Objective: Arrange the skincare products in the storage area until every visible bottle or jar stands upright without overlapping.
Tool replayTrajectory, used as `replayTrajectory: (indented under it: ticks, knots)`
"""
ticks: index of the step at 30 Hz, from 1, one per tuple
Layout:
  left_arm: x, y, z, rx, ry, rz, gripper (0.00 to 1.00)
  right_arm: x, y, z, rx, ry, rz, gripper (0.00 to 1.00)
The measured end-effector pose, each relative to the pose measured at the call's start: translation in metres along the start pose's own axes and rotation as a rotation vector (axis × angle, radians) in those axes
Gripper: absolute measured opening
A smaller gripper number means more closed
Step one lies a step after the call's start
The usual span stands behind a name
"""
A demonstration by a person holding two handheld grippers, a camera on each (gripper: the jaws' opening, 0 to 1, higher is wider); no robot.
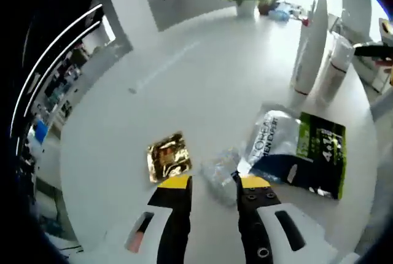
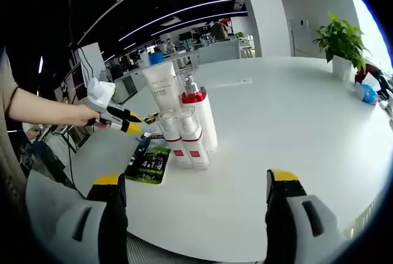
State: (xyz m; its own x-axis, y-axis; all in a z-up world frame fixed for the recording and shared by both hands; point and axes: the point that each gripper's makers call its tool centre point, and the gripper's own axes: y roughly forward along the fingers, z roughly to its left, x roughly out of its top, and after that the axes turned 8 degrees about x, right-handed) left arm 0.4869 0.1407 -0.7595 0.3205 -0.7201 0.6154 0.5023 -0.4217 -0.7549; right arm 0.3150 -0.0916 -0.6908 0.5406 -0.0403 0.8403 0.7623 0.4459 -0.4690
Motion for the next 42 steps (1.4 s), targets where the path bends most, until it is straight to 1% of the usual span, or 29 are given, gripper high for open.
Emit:
replayTrajectory:
  ticks: [1, 2, 5, 6, 9, 11, 12, 14, 18, 20, 21, 22, 24, 28, 32, 36, 39, 41, 42]
  knots:
    - [0.000, 0.001, -0.001, -0.017, 0.015, 0.003, 0.27, 0.000, 0.000, 0.000, -0.001, -0.001, 0.000, 0.95]
    - [-0.001, 0.002, -0.002, -0.026, 0.063, 0.013, 0.27, 0.000, 0.000, 0.000, -0.003, -0.001, 0.000, 0.95]
    - [-0.003, 0.005, -0.005, -0.067, 0.138, 0.038, 0.29, 0.000, 0.000, -0.001, -0.006, 0.001, 0.002, 0.95]
    - [-0.003, 0.006, -0.005, -0.074, 0.144, 0.041, 0.30, 0.000, 0.000, -0.001, -0.008, 0.002, 0.003, 0.95]
    - [-0.003, 0.007, -0.008, -0.119, 0.173, 0.048, 0.30, 0.000, -0.001, -0.002, -0.012, 0.005, 0.002, 0.95]
    - [-0.005, 0.007, -0.009, -0.137, 0.211, 0.059, 0.29, -0.001, -0.001, -0.003, -0.014, 0.004, 0.004, 0.95]
    - [-0.007, 0.008, -0.010, -0.148, 0.244, 0.069, 0.28, -0.001, -0.001, -0.003, -0.015, 0.004, 0.006, 0.95]
    - [-0.006, 0.008, -0.013, -0.169, 0.248, 0.063, 0.26, -0.001, 0.000, -0.003, -0.016, 0.004, 0.008, 0.95]
    - [-0.004, 0.010, -0.012, -0.183, 0.252, 0.067, 0.26, -0.002, 0.000, -0.003, -0.018, 0.004, 0.014, 0.95]
    - [-0.007, 0.010, -0.016, -0.216, 0.212, 0.087, 0.23, -0.003, 0.000, -0.003, -0.019, 0.004, 0.017, 0.94]
    - [-0.009, 0.009, -0.017, -0.230, 0.167, 0.096, 0.21, -0.003, 0.000, -0.003, -0.019, 0.004, 0.017, 0.94]
    - [-0.009, 0.010, -0.015, -0.223, 0.157, 0.093, 0.21, -0.003, 0.000, -0.003, -0.019, 0.004, 0.017, 0.94]
    - [-0.010, 0.010, -0.014, -0.228, 0.129, 0.094, 0.22, -0.003, 0.001, -0.003, -0.019, 0.003, 0.019, 0.94]
    - [-0.011, 0.009, -0.013, -0.225, 0.123, 0.096, 0.22, -0.004, 0.001, -0.003, -0.018, -0.002, 0.024, 0.94]
    - [-0.016, 0.006, -0.009, -0.221, 0.113, 0.104, 0.22, -0.004, 0.001, -0.003, -0.019, -0.004, 0.026, 0.94]
    - [-0.025, 0.001, -0.006, -0.228, 0.131, 0.122, 0.22, -0.004, 0.001, -0.002, -0.016, -0.008, 0.030, 0.94]
    - [-0.035, -0.007, -0.005, -0.245, 0.164, 0.145, 0.22, -0.004, 0.001, -0.002, -0.016, -0.010, 0.029, 0.94]
    - [-0.043, -0.012, -0.004, -0.260, 0.190, 0.165, 0.22, -0.004, 0.001, -0.002, -0.016, -0.010, 0.028, 0.94]
    - [-0.047, -0.015, -0.005, -0.278, 0.234, 0.174, 0.22, -0.004, 0.001, -0.002, -0.015, -0.009, 0.027, 0.94]
